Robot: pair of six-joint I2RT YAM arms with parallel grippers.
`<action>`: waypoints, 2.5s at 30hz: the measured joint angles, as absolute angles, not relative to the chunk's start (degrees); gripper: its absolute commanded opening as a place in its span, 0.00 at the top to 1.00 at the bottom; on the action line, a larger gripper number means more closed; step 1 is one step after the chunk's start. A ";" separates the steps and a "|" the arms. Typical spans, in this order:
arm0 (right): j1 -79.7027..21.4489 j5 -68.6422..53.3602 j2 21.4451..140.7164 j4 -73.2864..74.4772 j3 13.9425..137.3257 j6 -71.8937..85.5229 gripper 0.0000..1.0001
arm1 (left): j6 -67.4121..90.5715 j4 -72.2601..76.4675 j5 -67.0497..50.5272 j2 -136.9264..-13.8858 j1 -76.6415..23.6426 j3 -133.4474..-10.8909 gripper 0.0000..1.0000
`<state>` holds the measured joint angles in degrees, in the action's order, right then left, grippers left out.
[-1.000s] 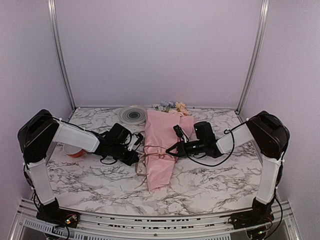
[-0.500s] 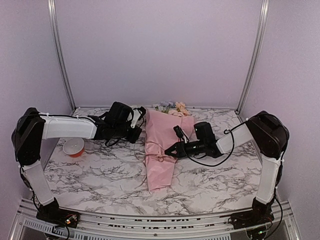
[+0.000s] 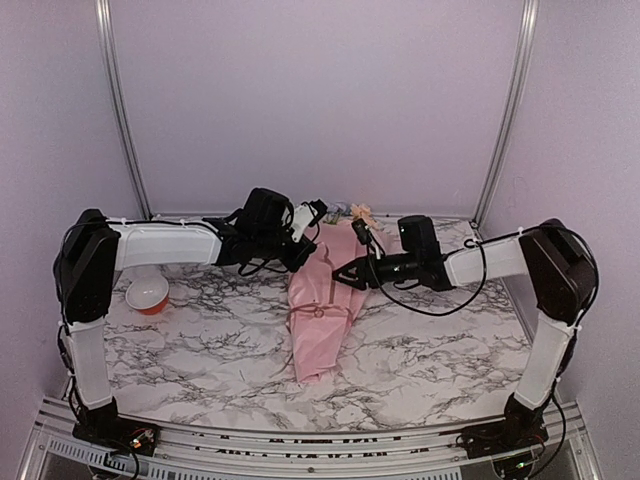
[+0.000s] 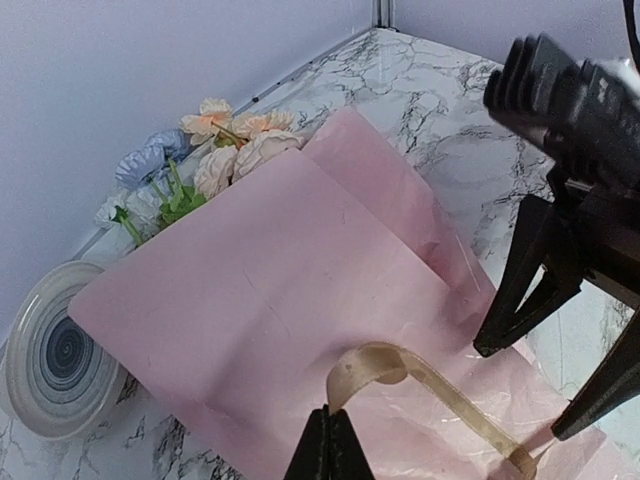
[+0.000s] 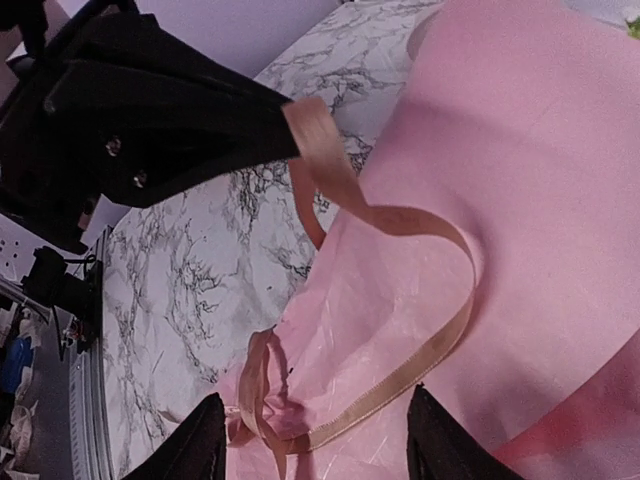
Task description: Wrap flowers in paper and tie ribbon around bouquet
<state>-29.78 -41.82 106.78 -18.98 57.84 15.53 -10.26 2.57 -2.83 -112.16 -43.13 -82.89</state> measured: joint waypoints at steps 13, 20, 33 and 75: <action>-29.67 -38.37 114.34 -18.35 70.91 8.25 0.49 | -12.75 1.41 -8.21 -121.78 -41.87 -89.69 1.00; -29.65 -37.43 116.68 -18.15 70.43 8.58 0.45 | -11.60 1.43 -10.02 -121.86 -41.10 -89.84 1.00; -29.61 -37.60 121.67 -20.40 71.57 11.46 0.89 | -10.90 1.43 -13.54 -121.89 -40.97 -90.26 1.00; -27.57 -39.97 120.84 -27.51 64.75 18.50 1.00 | 1.50 2.87 -17.12 -110.10 -41.32 -61.08 0.92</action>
<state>-27.57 -39.97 120.84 -27.51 64.75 18.50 1.50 2.87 -17.12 -110.10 -41.32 -61.08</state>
